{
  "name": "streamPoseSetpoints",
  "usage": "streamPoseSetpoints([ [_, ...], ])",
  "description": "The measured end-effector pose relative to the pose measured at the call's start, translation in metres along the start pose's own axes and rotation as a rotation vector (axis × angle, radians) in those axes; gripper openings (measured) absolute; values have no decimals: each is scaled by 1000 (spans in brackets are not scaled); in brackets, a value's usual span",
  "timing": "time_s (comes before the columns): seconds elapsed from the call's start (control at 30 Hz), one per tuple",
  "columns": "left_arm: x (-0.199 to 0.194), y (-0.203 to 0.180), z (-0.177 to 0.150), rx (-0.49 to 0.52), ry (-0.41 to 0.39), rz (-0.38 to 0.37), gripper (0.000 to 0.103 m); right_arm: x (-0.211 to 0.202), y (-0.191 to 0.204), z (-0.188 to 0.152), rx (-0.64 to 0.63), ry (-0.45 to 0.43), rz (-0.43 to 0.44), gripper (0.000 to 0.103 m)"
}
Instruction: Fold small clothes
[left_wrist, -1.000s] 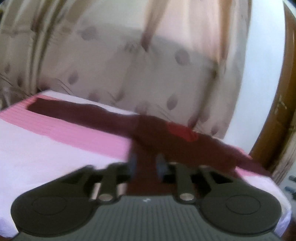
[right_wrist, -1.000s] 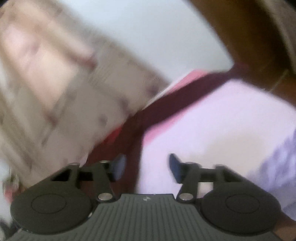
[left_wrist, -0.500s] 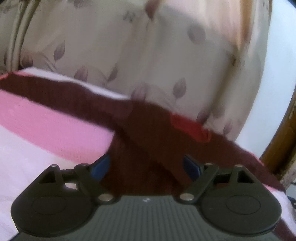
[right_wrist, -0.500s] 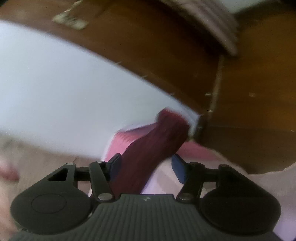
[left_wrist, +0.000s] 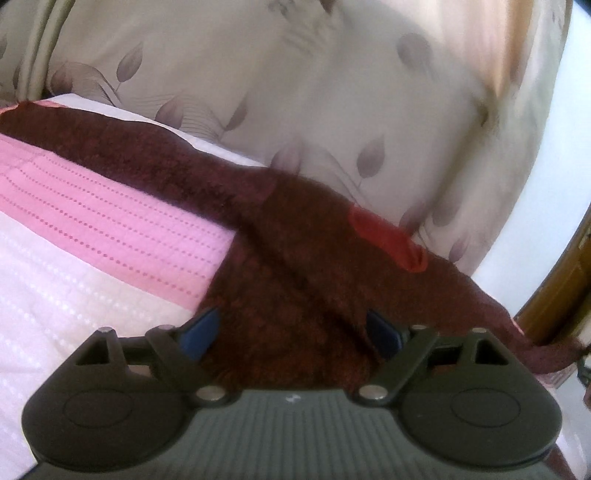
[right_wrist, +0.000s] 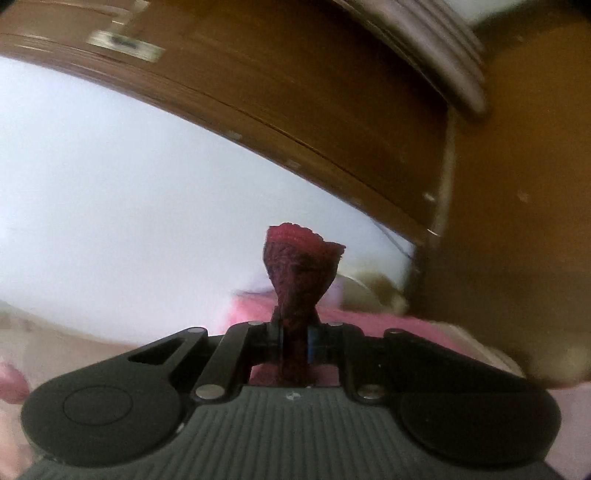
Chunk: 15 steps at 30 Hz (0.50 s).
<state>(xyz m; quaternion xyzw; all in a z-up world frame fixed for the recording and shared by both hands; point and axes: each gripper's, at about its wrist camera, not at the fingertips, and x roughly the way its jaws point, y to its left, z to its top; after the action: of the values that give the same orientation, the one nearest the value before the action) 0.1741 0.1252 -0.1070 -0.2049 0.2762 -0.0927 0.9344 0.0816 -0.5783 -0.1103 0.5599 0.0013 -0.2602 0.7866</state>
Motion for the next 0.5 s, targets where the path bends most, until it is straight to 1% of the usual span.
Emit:
streamPoseSetpoints([
  [0.1,-2,2,0,-18,-12,-6,88,2,48,-5,-69,28,57,17],
  [0.2,-3,5,0,-38,-23,-16,88,7,98,-16,-92,48,143,17],
  [0.3,-4,7,0,-48,-27,-25,88,16,149,-41,-137,83,224,17],
  [0.43,-6,11,-1,-70,-37,-39,88,28,206,-85,-156,135,347,17],
  [0.5,-7,13,-1,-83,-43,-46,89,30,231,-108,-169,166,394,17],
])
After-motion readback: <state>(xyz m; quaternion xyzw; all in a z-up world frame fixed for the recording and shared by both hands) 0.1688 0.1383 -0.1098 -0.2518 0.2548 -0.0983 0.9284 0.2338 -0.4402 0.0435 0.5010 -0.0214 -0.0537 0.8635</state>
